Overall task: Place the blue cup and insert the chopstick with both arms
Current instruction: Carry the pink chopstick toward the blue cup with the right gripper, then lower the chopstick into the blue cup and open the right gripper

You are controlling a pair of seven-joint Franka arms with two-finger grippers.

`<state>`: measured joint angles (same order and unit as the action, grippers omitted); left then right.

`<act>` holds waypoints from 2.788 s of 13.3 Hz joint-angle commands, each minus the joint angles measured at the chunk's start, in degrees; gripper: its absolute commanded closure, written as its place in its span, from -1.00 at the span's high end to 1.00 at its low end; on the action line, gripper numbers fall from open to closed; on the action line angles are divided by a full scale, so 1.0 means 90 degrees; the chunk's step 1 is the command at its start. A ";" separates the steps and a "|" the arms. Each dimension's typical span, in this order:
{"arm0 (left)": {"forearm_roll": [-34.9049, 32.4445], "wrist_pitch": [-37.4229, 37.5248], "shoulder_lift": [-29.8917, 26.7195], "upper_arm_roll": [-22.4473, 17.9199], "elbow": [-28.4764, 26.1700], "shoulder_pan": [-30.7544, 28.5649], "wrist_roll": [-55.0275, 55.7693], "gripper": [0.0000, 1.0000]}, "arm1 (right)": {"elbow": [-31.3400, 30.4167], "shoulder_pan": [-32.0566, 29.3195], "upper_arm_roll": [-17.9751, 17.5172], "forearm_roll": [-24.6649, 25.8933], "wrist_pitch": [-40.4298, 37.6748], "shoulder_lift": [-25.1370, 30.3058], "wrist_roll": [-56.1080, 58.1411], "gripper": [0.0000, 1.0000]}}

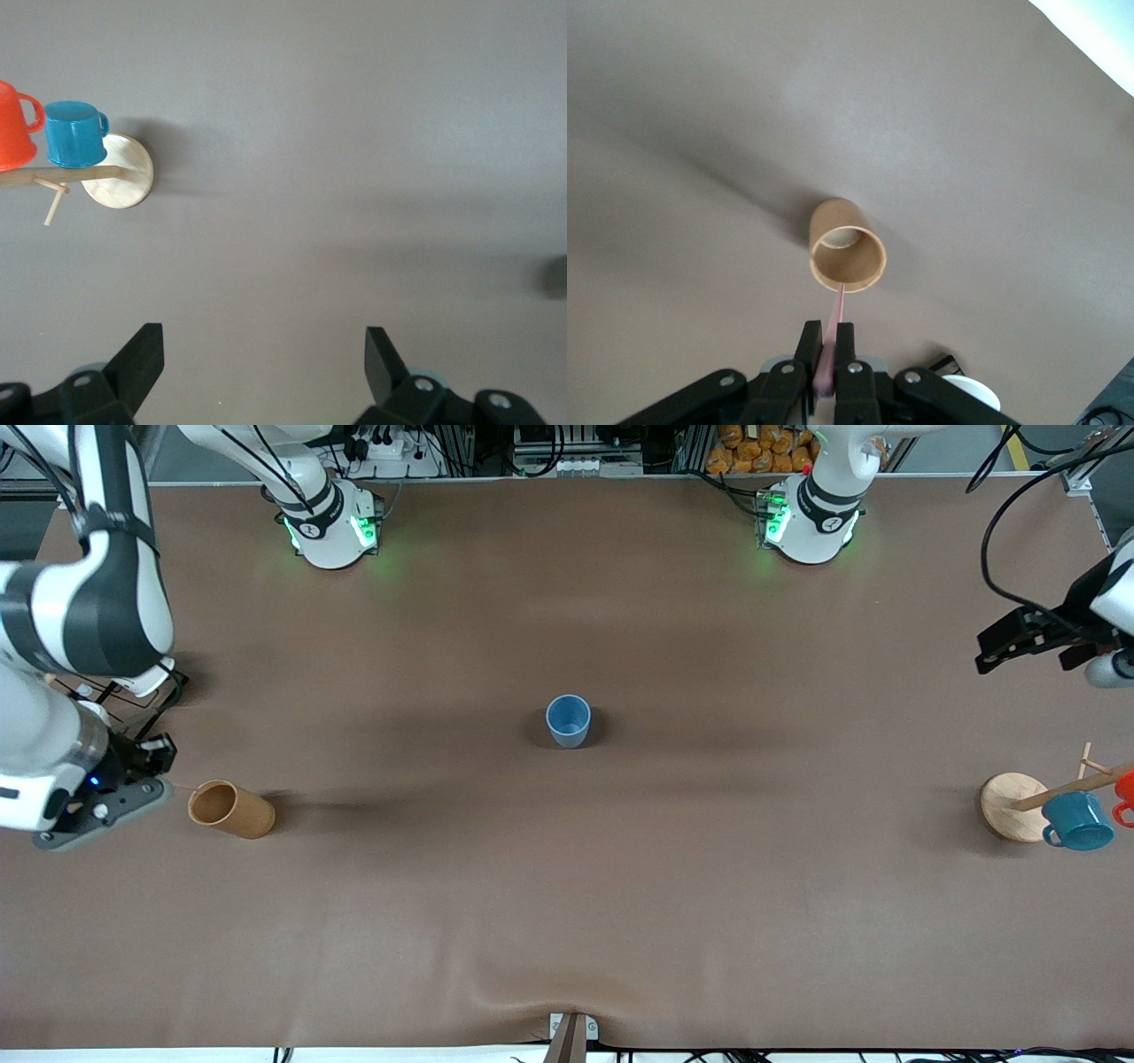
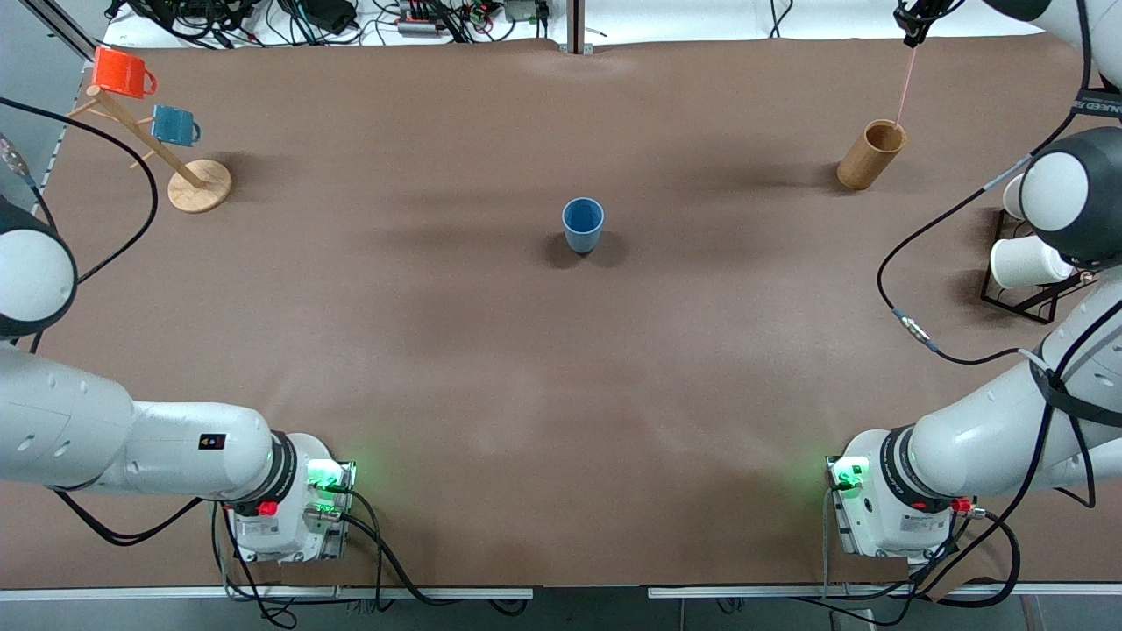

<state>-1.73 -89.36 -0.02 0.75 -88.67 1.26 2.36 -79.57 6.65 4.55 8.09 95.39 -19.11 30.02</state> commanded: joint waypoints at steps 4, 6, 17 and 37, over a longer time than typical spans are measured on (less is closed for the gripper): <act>0.0114 0.0065 -0.0164 -0.0103 -0.0109 0.0153 -0.0145 1.00 | 0.0081 0.0422 -0.0436 -0.1336 -0.0024 0.0131 0.0024 -1.00; 0.0104 0.0065 -0.0145 -0.0122 -0.0090 0.0270 -0.0145 1.00 | 0.0052 0.0899 -0.0496 -0.1699 0.0374 0.0112 0.0004 -1.00; 0.0104 0.0309 -0.0105 -0.0405 0.0282 0.0573 -0.0135 1.00 | -0.0114 0.3205 -0.0486 -0.1700 0.1040 -0.0015 -0.2288 -1.00; 0.0114 0.0300 -0.0115 -0.0444 0.0282 0.0505 -0.0155 1.00 | -0.0553 0.4183 -0.0457 -0.1602 0.2038 -0.0885 -0.3306 1.00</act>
<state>-1.65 -87.63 -0.49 -2.85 -86.54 5.71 1.91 -84.05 44.04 0.09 -6.23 114.04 -27.77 1.63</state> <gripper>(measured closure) 0.000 0.784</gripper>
